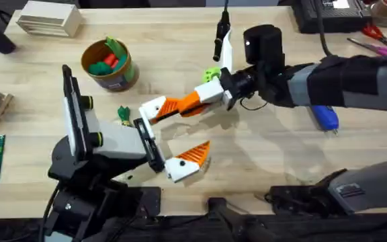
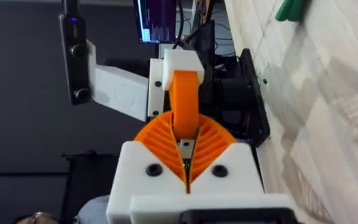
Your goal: Pick up the gripper from the table and insert it into the empty holder that is missing its gripper. Then pick up a screw, insert it into the mounting hole, and use the screwdriver to tighten it. Finally, clean up the table by picking up the vegetable and placing it into the bucket.
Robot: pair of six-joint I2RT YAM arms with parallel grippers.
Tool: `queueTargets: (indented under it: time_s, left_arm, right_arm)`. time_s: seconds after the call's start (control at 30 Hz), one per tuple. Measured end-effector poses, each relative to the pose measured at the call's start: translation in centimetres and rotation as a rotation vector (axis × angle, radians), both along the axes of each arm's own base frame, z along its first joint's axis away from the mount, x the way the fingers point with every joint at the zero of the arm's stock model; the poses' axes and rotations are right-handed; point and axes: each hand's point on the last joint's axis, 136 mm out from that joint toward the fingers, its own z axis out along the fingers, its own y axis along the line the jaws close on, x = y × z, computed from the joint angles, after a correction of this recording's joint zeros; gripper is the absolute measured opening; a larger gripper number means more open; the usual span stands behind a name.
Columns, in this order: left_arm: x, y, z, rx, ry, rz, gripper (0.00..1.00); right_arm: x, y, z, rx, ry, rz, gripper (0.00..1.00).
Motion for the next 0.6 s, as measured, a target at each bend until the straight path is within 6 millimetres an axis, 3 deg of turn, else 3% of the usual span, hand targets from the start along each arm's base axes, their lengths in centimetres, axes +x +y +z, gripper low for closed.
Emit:
queueTargets:
  time_s: [0.3,0.6]
  left_arm:
    - [0.20,0.12,-0.01,-0.004,0.010,0.013,0.989]
    - [0.05,0.05,0.01,-0.004,0.007,0.003,0.988]
  right_arm:
    - [0.16,0.25,-0.14,-0.008,-0.010,-0.012,0.027]
    - [-0.32,0.78,-0.15,-0.008,-0.021,0.000,0.230]
